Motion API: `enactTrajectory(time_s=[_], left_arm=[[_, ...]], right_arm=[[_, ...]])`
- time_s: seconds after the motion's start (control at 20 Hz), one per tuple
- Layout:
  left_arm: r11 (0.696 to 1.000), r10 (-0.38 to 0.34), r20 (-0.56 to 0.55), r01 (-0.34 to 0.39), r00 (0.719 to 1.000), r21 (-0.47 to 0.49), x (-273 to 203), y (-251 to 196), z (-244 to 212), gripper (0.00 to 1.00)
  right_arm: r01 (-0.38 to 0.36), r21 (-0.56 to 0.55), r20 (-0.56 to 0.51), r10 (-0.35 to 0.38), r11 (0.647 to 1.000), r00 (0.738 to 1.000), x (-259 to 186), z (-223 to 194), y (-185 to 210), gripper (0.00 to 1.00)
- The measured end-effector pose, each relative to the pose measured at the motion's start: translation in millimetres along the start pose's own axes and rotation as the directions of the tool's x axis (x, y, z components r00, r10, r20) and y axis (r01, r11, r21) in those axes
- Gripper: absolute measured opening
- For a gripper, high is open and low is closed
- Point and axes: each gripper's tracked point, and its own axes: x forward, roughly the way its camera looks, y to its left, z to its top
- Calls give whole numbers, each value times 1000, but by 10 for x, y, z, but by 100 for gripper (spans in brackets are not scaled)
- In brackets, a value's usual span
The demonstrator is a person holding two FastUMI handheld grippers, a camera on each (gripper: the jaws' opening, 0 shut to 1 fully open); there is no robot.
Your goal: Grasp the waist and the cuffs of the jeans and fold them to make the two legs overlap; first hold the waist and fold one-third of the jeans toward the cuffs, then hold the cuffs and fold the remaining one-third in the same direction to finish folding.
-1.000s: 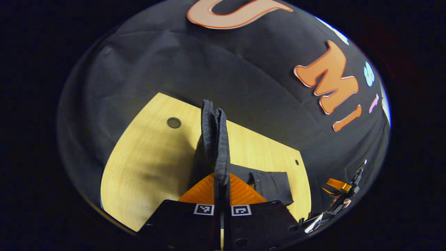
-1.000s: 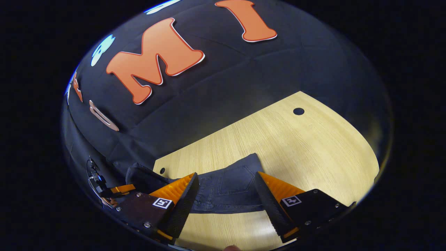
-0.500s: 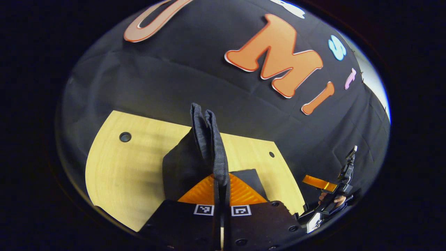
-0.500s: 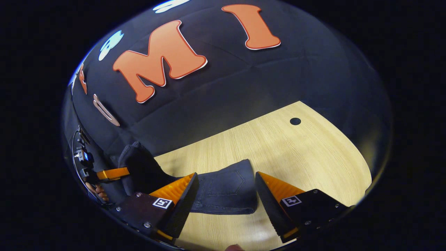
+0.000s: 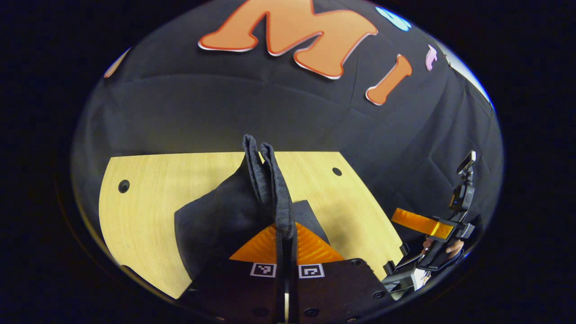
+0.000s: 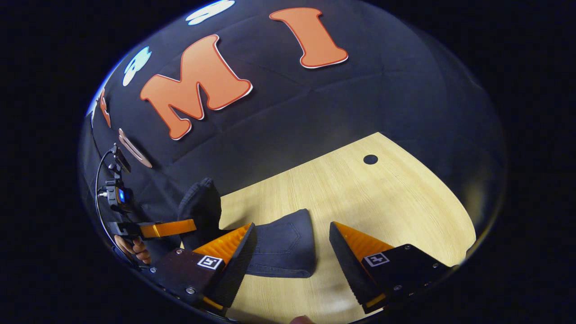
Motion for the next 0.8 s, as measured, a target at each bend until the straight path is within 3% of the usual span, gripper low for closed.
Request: enactTrajectory(time_s=[0.2,0.35,0.4,0.5,0.55,0.6,0.75,0.8], left_arm=[[998,43,-42,-41,998,47,333,-236,-140,4],[996,48,-77,-42,996,79,507,-427,-252,13],[997,41,-81,-35,996,73,522,-486,-286,11],[998,17,-69,-13,998,59,568,-630,-259,18],[999,-31,-49,33,998,40,518,-786,-222,17],[997,-70,-35,71,997,32,577,-919,-169,24],[996,-63,24,61,998,71,460,-955,-52,71],[995,-60,45,56,997,77,368,-967,-22,72]], right_arm=[[4,-3,6,-4,1000,1000,-42,53,-130,98],[0,-15,12,1,1000,1000,-53,75,-172,98],[-1,-17,12,1,1000,1000,-46,76,-179,98],[-9,-20,9,9,1000,1000,-47,75,-178,98],[-15,-23,9,15,1000,1000,-43,71,-176,98],[-18,-24,10,18,1000,1000,-51,86,-173,98],[-26,-23,27,27,999,999,-81,133,-178,98],[-23,-27,37,24,999,999,-96,160,-181,98]])
